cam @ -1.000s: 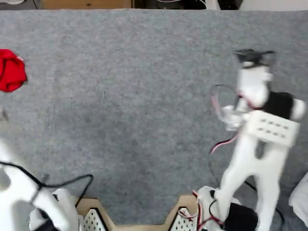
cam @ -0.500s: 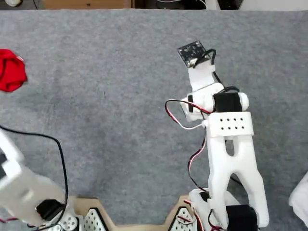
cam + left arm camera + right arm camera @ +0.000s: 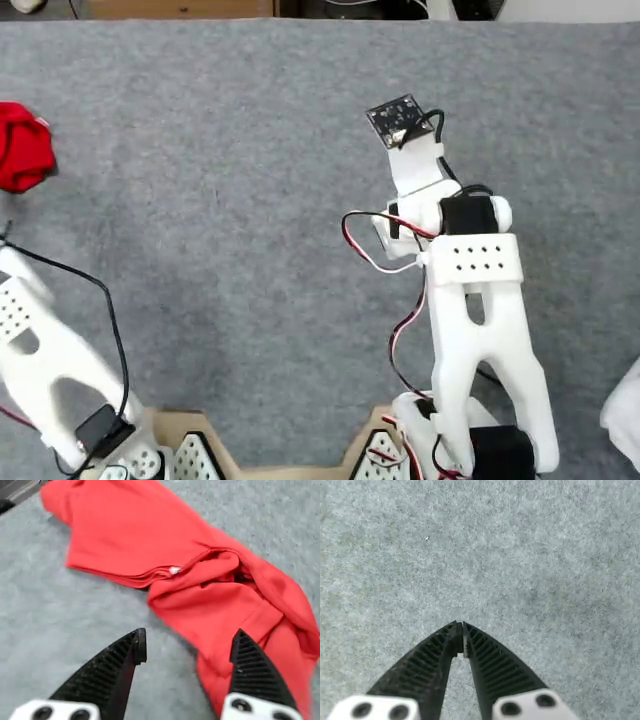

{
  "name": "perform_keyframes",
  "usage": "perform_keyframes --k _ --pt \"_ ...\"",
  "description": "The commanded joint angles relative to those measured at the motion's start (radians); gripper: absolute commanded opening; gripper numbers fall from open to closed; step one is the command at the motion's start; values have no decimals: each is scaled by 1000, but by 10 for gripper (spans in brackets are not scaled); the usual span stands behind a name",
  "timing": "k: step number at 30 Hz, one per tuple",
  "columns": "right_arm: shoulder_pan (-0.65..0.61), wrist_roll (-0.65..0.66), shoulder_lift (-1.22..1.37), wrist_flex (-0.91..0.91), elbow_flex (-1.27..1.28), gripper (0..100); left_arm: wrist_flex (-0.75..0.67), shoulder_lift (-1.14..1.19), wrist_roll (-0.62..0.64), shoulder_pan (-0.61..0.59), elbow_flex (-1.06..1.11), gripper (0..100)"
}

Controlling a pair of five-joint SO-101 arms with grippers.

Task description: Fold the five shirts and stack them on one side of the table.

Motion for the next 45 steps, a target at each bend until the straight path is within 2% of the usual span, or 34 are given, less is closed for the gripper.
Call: perform_keyframes --k 1,6,10,13,15,21,27,33,40,45 --pt "4 -8 -33 -17 4 5 -121 131 9 52 -132 243" --pt "4 -8 -33 -17 4 5 -299 285 0 92 -144 202" --pt "4 -12 -33 -17 13 5 -302 318 -9 100 -143 146" --pt "4 -14 -33 -18 39 5 -272 323 -63 100 -147 68" --pt "4 -14 -33 -18 56 5 -213 315 -72 100 -153 12" --pt "5 -15 -35 -18 68 5 77 303 -72 140 -330 20" --pt "5 -15 -35 -18 68 5 448 79 -75 229 -322 20" --pt "5 -15 -35 -18 68 5 810 -143 -77 370 -322 20" --pt "74 -15 -35 -18 67 5 832 -343 -68 539 -244 20" --pt "183 -15 -39 -15 67 5 833 -550 -63 690 41 20"
